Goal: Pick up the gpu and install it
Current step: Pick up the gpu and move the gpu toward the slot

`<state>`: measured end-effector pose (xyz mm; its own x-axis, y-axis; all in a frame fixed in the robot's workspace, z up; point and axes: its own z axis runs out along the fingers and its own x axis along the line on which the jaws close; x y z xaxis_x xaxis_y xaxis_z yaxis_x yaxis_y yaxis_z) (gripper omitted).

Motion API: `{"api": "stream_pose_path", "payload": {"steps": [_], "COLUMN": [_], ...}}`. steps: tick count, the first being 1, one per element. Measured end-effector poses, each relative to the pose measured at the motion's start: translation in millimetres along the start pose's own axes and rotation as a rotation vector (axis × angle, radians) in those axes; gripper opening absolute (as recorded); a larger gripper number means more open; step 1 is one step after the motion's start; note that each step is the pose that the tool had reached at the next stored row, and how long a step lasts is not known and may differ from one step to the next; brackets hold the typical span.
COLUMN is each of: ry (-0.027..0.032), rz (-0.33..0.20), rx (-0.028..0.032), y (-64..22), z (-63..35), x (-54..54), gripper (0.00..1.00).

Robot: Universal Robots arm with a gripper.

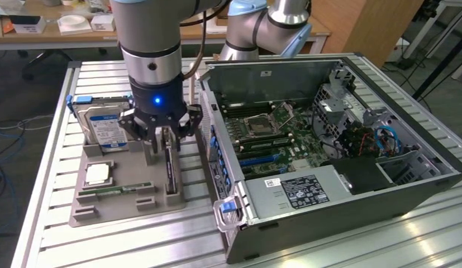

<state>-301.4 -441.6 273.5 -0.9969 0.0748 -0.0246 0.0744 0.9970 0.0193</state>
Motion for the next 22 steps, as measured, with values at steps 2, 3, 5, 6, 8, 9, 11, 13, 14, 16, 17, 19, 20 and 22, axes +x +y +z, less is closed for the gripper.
{"api": "stream_pose_path", "payload": {"steps": [2, 3, 5, 6, 8, 9, 11, 13, 14, 16, 17, 19, 20, 22], "ry": [0.0, -0.0001, 0.0, -0.0001, 0.0, 0.0, 0.0, 0.0001, 0.0001, -0.0001, 0.0, -0.0002, -0.0003, -0.0001], "rz": [0.0, 0.0, 0.0, 0.0, 0.0, 0.0, 0.0, 0.0, 0.0, 0.0, 0.0, 0.0, 0.0, 0.0], "rx": [0.0, 0.0, 0.0, 0.0, 0.0, 0.0, 0.0, 0.0003, 0.0004, 0.0005, 0.0008, 0.0006, 0.0006, 0.0008], "y": [-0.1, -0.1, -0.3, -0.3, -0.5, -0.7, -1.0, -1.6, -2.0, -2.7, -3.1, -3.8, -4.0, -4.3], "z": [3.2, 4.8, 7.6, 8.8, 10.9, 11.9, 13.5, 14.8, 15.5, 17.1, 17.7, 19.6, 20.5, 22.7], "x": [0.0, 0.0, 0.1, 0.1, 0.2, 0.2, 0.2, 0.2, 0.2, 0.1, 0.1, 0.1, 0.1, 0.2], "gripper": [0.49, 0.49, 0.49, 0.49, 0.49, 0.49, 0.49, 0.49, 0.49, 0.49, 0.49, 0.49, 0.49, 0.49]}}
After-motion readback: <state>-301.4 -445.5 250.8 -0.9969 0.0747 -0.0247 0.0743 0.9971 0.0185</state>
